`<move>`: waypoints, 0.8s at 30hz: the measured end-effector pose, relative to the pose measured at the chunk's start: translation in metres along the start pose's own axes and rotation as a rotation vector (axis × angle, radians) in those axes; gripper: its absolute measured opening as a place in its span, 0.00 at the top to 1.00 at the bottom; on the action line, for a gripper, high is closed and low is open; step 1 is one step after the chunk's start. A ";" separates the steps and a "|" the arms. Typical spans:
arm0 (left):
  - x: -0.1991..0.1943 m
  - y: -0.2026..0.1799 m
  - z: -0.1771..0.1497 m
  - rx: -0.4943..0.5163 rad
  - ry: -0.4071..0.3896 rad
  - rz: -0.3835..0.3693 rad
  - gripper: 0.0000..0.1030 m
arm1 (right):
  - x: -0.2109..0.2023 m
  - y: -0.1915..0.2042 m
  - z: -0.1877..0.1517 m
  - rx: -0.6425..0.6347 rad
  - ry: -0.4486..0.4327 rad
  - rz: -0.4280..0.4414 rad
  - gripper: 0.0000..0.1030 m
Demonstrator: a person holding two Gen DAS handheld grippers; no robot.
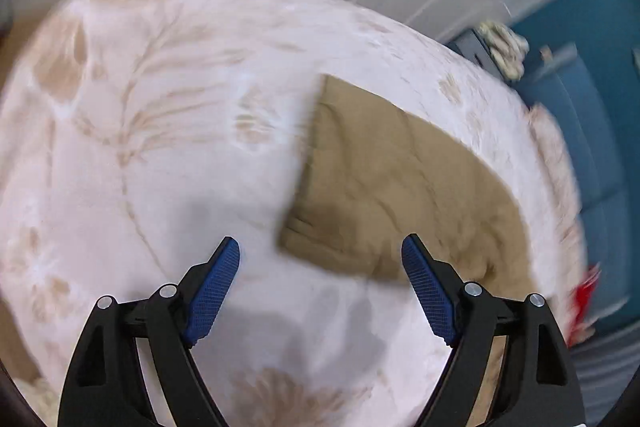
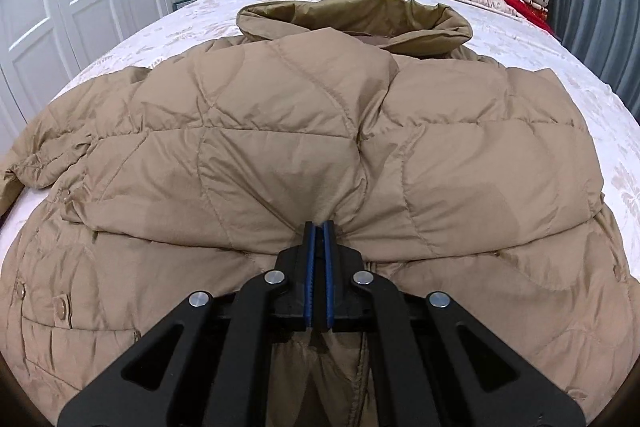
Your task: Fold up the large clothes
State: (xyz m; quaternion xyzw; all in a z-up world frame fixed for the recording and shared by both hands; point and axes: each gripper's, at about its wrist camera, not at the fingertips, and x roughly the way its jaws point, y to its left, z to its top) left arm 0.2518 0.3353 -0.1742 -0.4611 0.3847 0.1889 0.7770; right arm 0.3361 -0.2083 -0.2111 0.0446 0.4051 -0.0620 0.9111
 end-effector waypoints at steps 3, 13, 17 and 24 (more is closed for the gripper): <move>0.004 0.000 0.009 -0.023 -0.006 -0.038 0.22 | 0.000 0.003 0.000 -0.013 -0.003 -0.017 0.98; 0.020 -0.051 0.025 0.135 0.025 -0.091 0.98 | -0.001 0.006 -0.001 -0.012 -0.010 -0.020 0.98; -0.024 -0.108 0.017 0.260 -0.065 -0.202 0.99 | -0.001 0.004 0.000 0.005 -0.014 -0.003 0.98; -0.105 -0.282 -0.065 0.591 -0.089 -0.517 0.99 | -0.012 0.000 0.002 0.031 -0.034 0.016 0.96</move>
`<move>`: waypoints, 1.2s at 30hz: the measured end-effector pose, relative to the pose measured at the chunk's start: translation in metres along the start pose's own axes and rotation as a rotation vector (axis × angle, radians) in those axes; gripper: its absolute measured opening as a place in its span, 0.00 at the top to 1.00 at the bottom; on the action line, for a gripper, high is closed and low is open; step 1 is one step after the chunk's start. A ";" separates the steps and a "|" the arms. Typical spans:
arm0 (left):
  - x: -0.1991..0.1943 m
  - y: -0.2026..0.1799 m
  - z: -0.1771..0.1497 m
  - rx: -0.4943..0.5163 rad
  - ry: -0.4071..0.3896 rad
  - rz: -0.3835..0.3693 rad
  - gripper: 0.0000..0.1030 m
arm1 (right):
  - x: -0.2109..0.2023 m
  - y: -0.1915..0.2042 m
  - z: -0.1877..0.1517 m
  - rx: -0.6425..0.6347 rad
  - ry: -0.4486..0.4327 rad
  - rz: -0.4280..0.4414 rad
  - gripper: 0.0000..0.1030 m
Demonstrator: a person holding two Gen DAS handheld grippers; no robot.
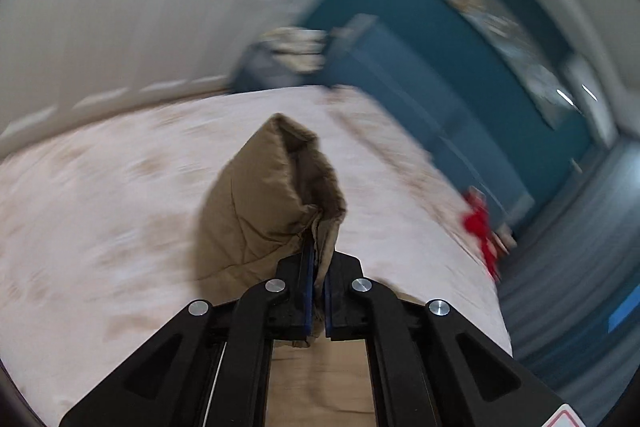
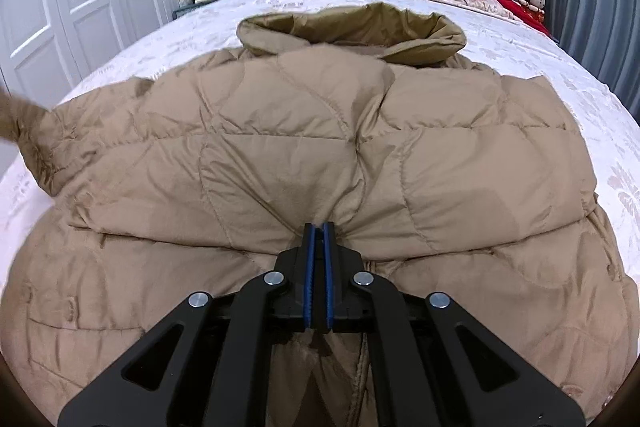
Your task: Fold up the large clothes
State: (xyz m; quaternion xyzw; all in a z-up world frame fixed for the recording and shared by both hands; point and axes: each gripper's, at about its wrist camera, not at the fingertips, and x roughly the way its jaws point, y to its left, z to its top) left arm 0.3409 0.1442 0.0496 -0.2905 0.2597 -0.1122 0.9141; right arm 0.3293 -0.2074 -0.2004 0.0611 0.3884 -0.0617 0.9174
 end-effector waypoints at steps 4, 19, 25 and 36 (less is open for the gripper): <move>0.034 -0.109 -0.025 0.149 0.076 -0.144 0.99 | -0.032 -0.020 0.001 0.090 -0.071 0.032 0.57; 0.176 -0.201 -0.278 0.254 0.582 -0.133 0.55 | -0.128 -0.130 -0.043 0.237 -0.063 0.020 0.47; 0.159 -0.144 -0.259 0.044 0.589 -0.205 0.33 | -0.135 -0.155 -0.049 0.333 -0.064 0.036 0.41; 0.152 0.049 -0.170 -0.496 0.392 -0.050 0.32 | -0.083 -0.147 0.008 0.496 -0.036 0.138 0.35</move>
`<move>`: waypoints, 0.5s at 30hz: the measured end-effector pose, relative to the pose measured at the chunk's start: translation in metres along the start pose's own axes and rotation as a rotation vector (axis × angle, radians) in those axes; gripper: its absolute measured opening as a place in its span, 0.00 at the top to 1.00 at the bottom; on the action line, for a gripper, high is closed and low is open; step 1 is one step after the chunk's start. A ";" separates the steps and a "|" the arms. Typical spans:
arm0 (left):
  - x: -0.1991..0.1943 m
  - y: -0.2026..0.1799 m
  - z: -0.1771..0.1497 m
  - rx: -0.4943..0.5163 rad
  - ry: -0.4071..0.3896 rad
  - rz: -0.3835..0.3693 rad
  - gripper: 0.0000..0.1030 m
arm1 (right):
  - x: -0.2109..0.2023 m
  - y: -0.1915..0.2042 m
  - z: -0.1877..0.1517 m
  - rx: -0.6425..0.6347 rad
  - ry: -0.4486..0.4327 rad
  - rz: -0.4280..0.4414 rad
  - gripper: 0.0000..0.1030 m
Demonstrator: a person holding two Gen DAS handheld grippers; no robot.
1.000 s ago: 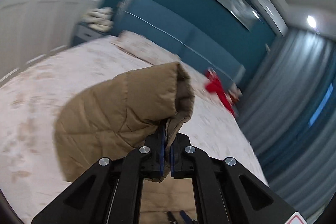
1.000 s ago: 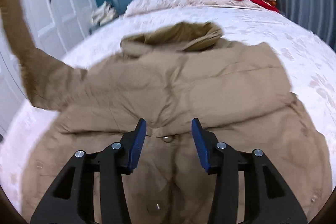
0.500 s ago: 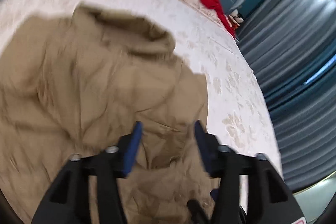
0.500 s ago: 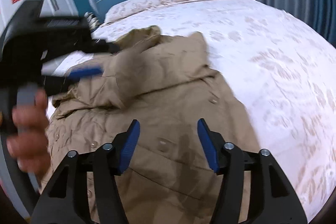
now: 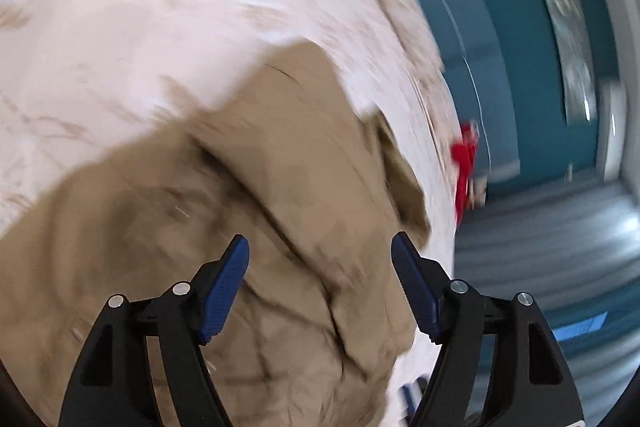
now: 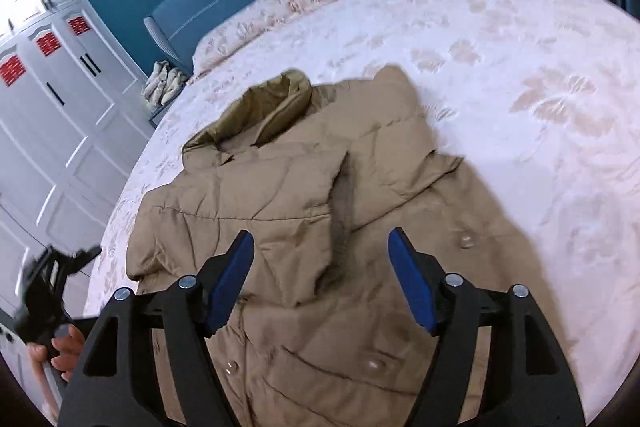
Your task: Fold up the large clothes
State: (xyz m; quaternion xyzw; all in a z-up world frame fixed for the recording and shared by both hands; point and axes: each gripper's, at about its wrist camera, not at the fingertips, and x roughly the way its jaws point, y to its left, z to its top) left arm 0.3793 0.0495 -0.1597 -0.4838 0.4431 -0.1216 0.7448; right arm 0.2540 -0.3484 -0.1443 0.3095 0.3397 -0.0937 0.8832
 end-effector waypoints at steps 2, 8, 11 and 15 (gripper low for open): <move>0.002 0.019 0.014 -0.086 -0.014 -0.005 0.32 | 0.013 0.003 -0.002 0.026 0.032 -0.001 0.35; 0.023 0.040 0.031 -0.234 -0.003 -0.055 0.32 | 0.036 0.012 -0.009 0.043 0.100 -0.012 0.78; 0.026 0.042 0.035 -0.233 -0.014 -0.056 0.34 | 0.029 0.021 0.002 0.021 0.097 0.031 1.00; 0.035 0.034 0.045 -0.200 -0.032 0.029 0.43 | -0.019 0.047 0.049 -0.093 -0.071 0.058 1.00</move>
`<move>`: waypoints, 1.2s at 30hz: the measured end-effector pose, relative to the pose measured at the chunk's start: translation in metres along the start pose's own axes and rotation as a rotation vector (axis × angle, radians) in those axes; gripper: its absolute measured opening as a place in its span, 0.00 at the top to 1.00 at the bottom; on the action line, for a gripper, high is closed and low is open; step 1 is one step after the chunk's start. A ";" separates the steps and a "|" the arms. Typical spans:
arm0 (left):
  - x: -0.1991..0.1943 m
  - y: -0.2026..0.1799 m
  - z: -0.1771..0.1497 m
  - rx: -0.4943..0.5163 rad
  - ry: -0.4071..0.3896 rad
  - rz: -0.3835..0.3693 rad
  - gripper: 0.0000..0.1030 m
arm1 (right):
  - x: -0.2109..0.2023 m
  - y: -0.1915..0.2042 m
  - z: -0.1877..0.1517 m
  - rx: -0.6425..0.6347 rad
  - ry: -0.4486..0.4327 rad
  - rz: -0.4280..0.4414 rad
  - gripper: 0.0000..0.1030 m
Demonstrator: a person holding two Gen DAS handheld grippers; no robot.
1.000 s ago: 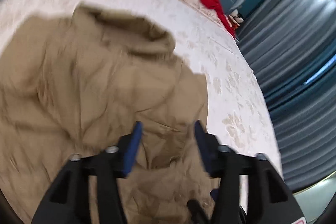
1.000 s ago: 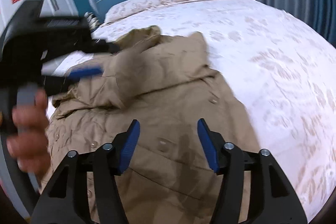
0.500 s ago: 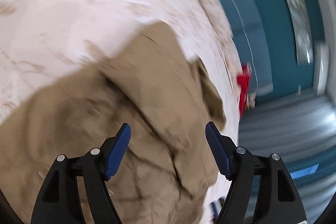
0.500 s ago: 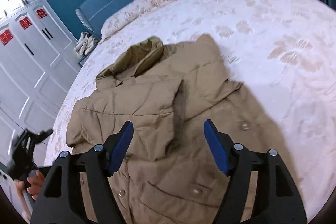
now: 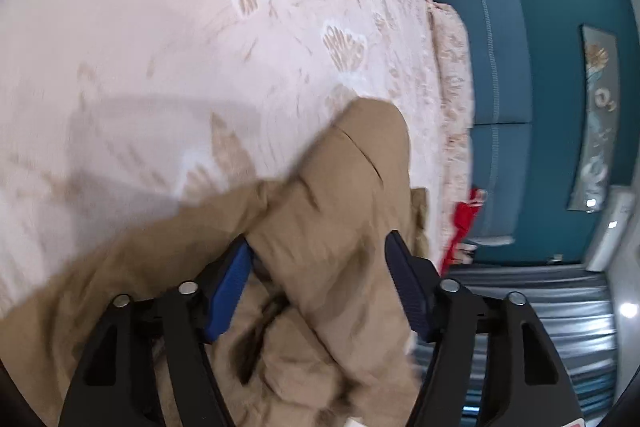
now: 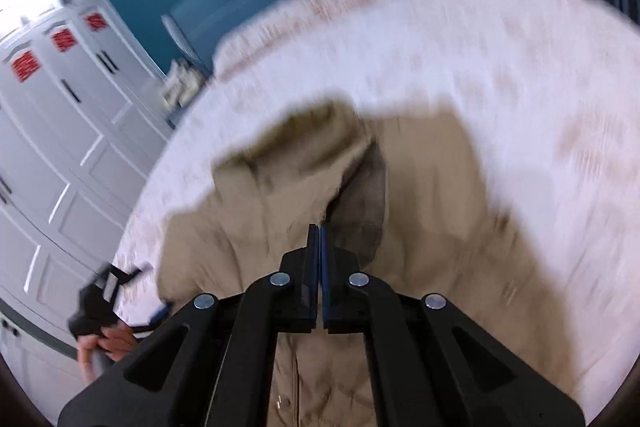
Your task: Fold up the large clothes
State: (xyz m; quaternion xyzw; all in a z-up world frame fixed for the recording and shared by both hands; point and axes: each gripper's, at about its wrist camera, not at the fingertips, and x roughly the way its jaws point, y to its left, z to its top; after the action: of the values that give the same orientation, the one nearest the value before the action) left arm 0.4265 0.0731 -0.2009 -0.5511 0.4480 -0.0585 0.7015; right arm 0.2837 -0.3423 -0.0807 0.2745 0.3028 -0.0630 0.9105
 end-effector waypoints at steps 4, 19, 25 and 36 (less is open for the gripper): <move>0.020 -0.014 0.004 0.156 -0.015 0.114 0.73 | -0.020 0.003 0.036 -0.125 -0.093 -0.079 1.00; 0.036 -0.018 -0.020 0.476 -0.112 0.343 0.95 | 0.088 -0.071 -0.041 -0.153 0.146 -0.314 1.00; 0.037 -0.020 -0.029 0.563 -0.135 0.410 0.95 | 0.100 -0.064 -0.050 -0.223 0.169 -0.364 1.00; -0.028 -0.058 -0.069 0.873 -0.236 0.469 0.92 | 0.020 -0.075 -0.028 -0.032 0.073 -0.347 0.60</move>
State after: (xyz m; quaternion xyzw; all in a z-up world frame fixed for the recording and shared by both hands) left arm 0.3863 0.0173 -0.1361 -0.0941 0.4109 -0.0186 0.9066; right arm 0.2644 -0.3889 -0.1460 0.2059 0.3794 -0.2044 0.8786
